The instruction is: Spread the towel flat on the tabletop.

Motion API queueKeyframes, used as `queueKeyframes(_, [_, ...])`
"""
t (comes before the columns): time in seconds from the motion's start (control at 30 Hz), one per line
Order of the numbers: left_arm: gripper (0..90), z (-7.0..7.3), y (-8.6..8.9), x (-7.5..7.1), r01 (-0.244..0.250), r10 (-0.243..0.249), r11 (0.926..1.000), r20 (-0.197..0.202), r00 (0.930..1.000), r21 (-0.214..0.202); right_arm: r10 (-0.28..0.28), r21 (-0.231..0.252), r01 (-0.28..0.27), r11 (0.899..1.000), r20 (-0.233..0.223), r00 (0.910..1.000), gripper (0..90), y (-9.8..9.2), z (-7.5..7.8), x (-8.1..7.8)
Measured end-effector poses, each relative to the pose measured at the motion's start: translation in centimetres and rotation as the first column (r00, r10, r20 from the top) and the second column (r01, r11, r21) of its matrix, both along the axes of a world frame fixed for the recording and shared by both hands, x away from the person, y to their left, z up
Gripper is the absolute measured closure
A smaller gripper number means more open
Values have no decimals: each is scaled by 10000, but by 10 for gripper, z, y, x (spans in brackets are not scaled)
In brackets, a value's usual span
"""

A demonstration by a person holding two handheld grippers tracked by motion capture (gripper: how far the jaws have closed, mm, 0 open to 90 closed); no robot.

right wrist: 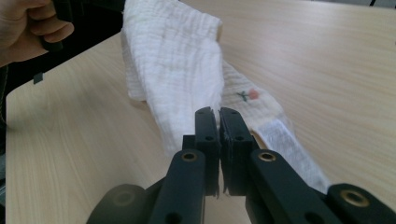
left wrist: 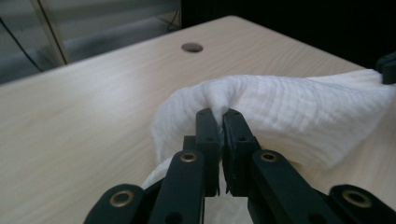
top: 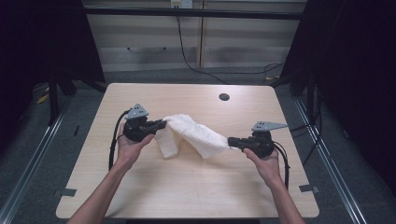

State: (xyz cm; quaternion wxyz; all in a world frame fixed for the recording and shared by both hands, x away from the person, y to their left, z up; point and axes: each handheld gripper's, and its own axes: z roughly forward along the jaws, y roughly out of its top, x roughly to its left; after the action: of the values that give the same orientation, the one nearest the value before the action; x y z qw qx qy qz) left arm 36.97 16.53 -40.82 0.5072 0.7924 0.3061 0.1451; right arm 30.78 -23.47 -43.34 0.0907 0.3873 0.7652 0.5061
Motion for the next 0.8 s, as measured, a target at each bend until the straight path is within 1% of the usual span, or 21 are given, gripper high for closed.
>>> queueKeyframes(0.03, [862, 3, 0, -5, 105, -106, 9999, 210, 9997, 62, -4, 18, 4, 10000, 62, 10000, 871, 0, 2, -1])
queueKeyframes(0.07, [861, 3, 0, -5, 105, -106, 9999, 210, 9997, 62, -4, 18, 4, 10000, 62, 10000, 871, 0, 2, -1])
queueKeyframes(0.1, [861, 2, -1, -15, 256, -271, 9990, 394, 9989, 361, 7, 50, -7, 10000, 115, 9999, 871, -1, 4, -2])
queueKeyframes(0.13, [858, -5, -4, -26, 604, -628, 9963, 385, 9973, 616, 55, -81, -54, 10000, 121, 9999, 871, 0, 4, -6])
queueKeyframes(0.17, [855, -5, -4, -26, 604, -628, 9963, 385, 9973, 616, 55, -81, -54, 10000, 121, 9999, 871, 0, 4, -6])
queueKeyframes(0.23, [855, -23, -7, -39, 1029, -1038, 9909, 65, 9946, 864, 117, -281, -118, 9995, -30, 9999, 871, 0, 0, -11])
queueKeyframes(0.27, [853, -38, -10, -48, 1314, -1293, 9841, -254, 9913, 1197, 139, -460, -150, 9988, -243, 9996, 871, 0, -8, -16])
queueKeyframes(0.3, [854, -38, -10, -48, 1314, -1293, 9841, -254, 9913, 1197, 159, -510, -175, 9985, -303, 9994, 870, 0, -11, -18])
queueKeyframes(0.33, [853, -52, -11, -57, 1693, -1615, 9757, -656, 9847, 1391, 159, -573, -182, 9982, -408, 9990, 871, -1, -15, -20])
queueKeyframes(0.4, [849, -61, -12, -66, 1951, -1824, 9701, -968, 9785, 1442, 182, -716, -222, 9972, -569, 9982, 871, -2, -21, -25])
queueKeyframes(0.43, [844, -64, -12, -69, 2067, -1919, 9663, -1063, 9756, 1532, 154, -727, -200, 9971, -638, 9978, 871, -3, -24, -27])
queueKeyframes(0.47, [837, -64, -12, -69, 2067, -1919, 9663, -1063, 9756, 1532, 154, -727, -200, 9971, -638, 9978, 871, -3, -24, -27])
queueKeyframes(0.5, [832, -68, -11, -72, 2192, -2007, 9630, -1256, 9716, 1566, 144, -795, -206, 9966, -775, 9969, 871, -5, -29, -31])
queueKeyframes(0.57, [829, -72, -9, -76, 2322, -2097, 9619, -1552, 9654, 1441, 142, -924, -222, 9955, -864, 9962, 871, -6, -31, -34])
queueKeyframes(0.6, [829, -74, -9, -78, 2425, -2193, 9585, -1556, 9632, 1499, 145, -976, -232, 9950, -890, 9959, 871, -7, -32, -36])
queueKeyframes(0.63, [829, -77, -10, -81, 2510, -2250, 9557, -1682, 9597, 1536, 111, -1023, -206, 9945, -920, 9957, 871, -7, -32, -38])
queueKeyframes(0.67, [829, -79, -11, -84, 2675, -2375, 9503, -1848, 9537, 1591, 95, -1021, -188, 9946, -915, 9958, 870, -9, -32, -40])
queueKeyframes(0.7, [829, -79, -11, -84, 2675, -2375, 9503, -1848, 9537, 1591, 95, -1021, -188, 9946, -915, 9958, 870, -9, -32, -40])
queueKeyframes(0.73, [829, -82, -12, -90, 2716, -2411, 9520, -2007, 9495, 1413, 46, -1085, -148, 9940, -944, 9955, 870, -12, -34, -44])
queueKeyframes(0.77, [829, -84, -13, -94, 2833, -2491, 9483, -2172, 9438, 1433, 35, -1098, -141, 9939, -963, 9953, 871, -13, -35, -46])
queueKeyframes(0.8, [829, -84, -13, -94, 2833, -2491, 9483, -2172, 9438, 1433, 35, -1098, -141, 9939, -963, 9953, 871, -13, -35, -46])
